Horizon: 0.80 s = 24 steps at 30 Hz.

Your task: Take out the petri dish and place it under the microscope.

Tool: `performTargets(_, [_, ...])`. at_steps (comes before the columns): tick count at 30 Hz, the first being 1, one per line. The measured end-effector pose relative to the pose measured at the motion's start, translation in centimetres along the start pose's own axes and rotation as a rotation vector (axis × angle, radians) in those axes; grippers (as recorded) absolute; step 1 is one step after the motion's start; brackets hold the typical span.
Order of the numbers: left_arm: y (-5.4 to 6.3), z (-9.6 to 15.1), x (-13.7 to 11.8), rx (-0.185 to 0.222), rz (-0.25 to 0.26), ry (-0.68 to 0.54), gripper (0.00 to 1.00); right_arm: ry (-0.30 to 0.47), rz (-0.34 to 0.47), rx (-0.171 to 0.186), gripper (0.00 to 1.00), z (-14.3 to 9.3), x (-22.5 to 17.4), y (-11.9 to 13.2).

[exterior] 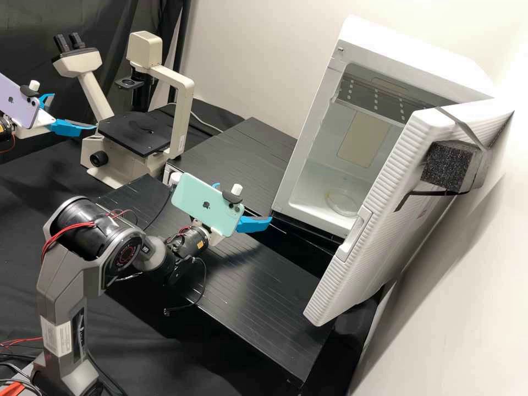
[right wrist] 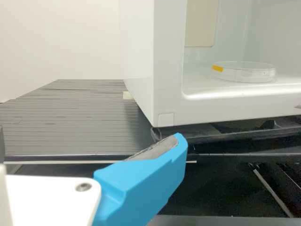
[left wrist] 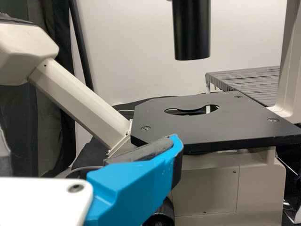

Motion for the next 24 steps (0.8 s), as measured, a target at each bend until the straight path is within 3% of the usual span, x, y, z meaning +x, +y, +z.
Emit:
performTargets(12, [0.0,0.0,0.0,0.0,0.0,0.0,1.0,0.002,0.017,-0.001,1.0,0.5,-0.4,0.2])
performTargets(19, [0.0,0.0,0.0,0.0,0.0,0.0,1.0,0.002,0.043,0.033,1.0,2.9,-3.1,1.3])
performTargets(24, [0.0,0.0,0.0,0.0,0.0,0.0,1.0,0.022,0.13,0.066,1.0,4.9,-4.8,4.1])
